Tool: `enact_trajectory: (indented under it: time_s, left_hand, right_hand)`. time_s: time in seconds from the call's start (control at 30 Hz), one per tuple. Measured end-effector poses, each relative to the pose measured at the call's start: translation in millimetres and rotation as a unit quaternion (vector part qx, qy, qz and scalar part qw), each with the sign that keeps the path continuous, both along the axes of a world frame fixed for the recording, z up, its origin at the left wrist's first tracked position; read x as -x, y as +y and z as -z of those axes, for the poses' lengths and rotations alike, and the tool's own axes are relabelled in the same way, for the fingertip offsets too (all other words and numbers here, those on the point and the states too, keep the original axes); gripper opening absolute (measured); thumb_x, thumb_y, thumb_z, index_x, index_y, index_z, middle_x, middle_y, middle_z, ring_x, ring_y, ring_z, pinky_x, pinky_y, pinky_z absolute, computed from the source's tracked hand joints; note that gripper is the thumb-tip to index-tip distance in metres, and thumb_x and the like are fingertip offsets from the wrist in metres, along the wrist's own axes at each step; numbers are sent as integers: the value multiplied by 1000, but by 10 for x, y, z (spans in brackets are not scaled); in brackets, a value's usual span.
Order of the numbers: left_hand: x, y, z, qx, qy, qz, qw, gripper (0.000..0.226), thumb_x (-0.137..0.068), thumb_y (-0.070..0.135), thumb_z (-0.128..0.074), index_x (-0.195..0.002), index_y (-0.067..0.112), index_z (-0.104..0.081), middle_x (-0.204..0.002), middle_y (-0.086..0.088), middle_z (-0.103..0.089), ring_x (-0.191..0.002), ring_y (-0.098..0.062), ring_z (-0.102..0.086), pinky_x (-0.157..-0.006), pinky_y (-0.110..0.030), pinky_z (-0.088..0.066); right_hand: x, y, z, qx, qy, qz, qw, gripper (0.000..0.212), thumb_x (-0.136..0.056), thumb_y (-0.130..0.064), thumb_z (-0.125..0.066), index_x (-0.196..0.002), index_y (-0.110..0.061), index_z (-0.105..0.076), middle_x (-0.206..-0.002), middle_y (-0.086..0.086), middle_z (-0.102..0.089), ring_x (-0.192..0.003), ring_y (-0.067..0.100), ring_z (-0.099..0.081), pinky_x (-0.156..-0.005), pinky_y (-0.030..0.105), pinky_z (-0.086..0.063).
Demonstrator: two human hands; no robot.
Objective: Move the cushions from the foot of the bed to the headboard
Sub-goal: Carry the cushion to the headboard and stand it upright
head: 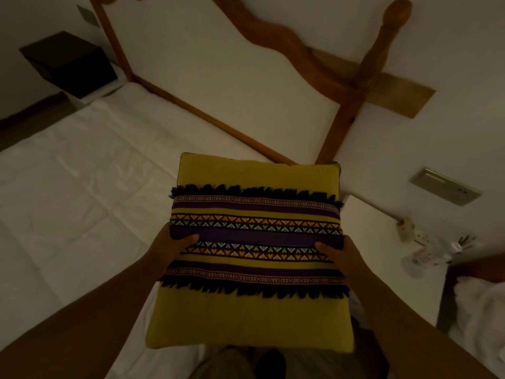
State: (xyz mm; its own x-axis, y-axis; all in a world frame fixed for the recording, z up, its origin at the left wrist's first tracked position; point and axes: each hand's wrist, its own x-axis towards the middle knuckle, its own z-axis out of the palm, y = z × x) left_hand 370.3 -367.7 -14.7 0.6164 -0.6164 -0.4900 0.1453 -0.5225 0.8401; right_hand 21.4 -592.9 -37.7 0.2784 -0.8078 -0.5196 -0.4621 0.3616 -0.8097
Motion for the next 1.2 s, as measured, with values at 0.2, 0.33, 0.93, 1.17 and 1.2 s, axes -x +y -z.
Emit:
enact_trajectory:
  time_s: [0.2, 0.33, 0.93, 1.17, 1.2]
  left_hand:
    - [-465, -367, 397, -9, 42, -20, 999, 64, -78, 23, -80, -135, 17, -52, -124, -14, -65, -110, -37, -64, -92, -58, -52]
    - [-812, -592, 629, -21, 65, -33, 997, 68, -78, 23, -81, -138, 18, -49, -127, -14, -63, -112, -37, -63, -93, -58, -52]
    - [-1256, -527, 1691, -36, 136, -182, 973, 54, -76, 30, -81, -126, 29, -59, -116, -6, -71, -102, -31, -69, -78, -53, -60]
    - [-841, -236, 1821, -17, 145, -325, 934, 59, -74, 25, -80, -128, 29, -56, -119, -7, -69, -105, -31, -69, -80, -56, -58]
    - [-772, -214, 1839, -13, 149, -344, 927, 62, -76, 22, -79, -132, 28, -52, -123, -9, -67, -107, -32, -67, -81, -58, -57]
  right_hand:
    - [-547, -414, 185, 3, 4, -23, 1000, 47, -79, -27, -80, -120, -14, -63, -104, 5, -73, -93, 26, -71, -55, 20, -56]
    - [-913, -677, 373, -20, 17, -19, 999, 54, -78, -26, -81, -126, -16, -59, -112, 8, -70, -98, 27, -69, -71, 37, -59]
    - [-2391, -1653, 1322, -68, 74, -169, 981, 60, -81, -24, -80, -131, -9, -49, -122, 12, -61, -106, 29, -63, -84, 45, -56]
    - [-3132, -1909, 1349, -21, 86, -306, 948, 51, -80, -26, -81, -120, -20, -51, -107, -10, -56, -98, 11, -57, -75, 17, -47]
    - [-3233, -1918, 1352, -14, 90, -320, 943, 61, -79, -27, -81, -129, -19, -48, -111, -9, -54, -100, 11, -55, -80, 20, -45]
